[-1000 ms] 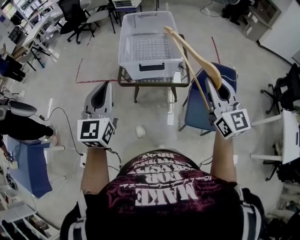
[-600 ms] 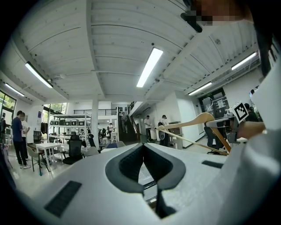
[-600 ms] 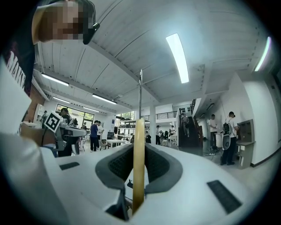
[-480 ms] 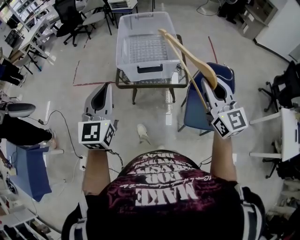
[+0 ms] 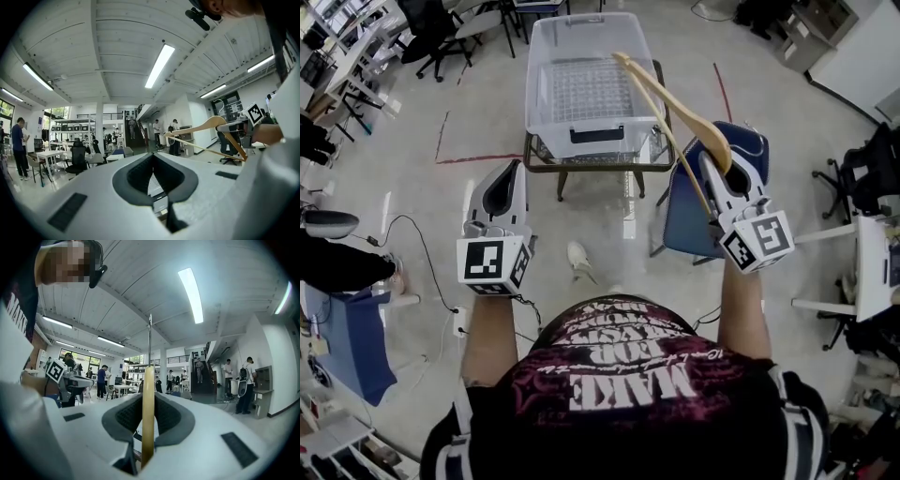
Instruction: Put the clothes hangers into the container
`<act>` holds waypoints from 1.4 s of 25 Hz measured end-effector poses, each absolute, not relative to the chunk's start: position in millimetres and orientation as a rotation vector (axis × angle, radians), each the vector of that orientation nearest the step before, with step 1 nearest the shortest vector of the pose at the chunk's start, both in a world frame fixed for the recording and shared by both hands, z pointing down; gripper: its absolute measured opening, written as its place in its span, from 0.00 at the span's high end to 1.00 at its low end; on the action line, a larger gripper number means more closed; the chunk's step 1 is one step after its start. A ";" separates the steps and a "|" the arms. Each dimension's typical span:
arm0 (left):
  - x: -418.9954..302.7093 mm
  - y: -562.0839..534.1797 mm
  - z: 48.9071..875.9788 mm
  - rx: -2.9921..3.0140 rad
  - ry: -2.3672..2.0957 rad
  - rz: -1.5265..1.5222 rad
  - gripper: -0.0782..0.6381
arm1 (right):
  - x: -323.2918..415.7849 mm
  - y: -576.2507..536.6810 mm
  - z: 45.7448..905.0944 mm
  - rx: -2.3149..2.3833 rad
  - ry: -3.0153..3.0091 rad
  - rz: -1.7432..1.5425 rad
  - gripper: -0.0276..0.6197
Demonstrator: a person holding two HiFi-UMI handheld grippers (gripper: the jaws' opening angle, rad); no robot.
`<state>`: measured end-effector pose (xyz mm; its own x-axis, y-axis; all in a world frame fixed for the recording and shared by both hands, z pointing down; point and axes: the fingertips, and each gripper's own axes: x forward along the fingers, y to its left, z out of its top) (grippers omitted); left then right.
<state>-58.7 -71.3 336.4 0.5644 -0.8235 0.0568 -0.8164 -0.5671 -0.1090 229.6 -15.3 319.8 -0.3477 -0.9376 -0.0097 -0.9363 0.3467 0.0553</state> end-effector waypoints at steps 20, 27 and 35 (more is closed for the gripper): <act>-52.2 -205.2 342.8 -2.777 1.339 -0.163 0.88 | 213.5 -142.1 313.1 1.778 -2.525 -0.055 0.86; -65.2 -254.5 349.5 -2.796 1.316 -0.186 0.88 | 189.4 -190.0 316.4 1.773 -2.537 -0.042 0.86; -76.7 -298.7 343.0 -2.814 1.242 -0.154 0.88 | 172.4 -229.7 305.4 1.814 -2.524 -0.079 0.86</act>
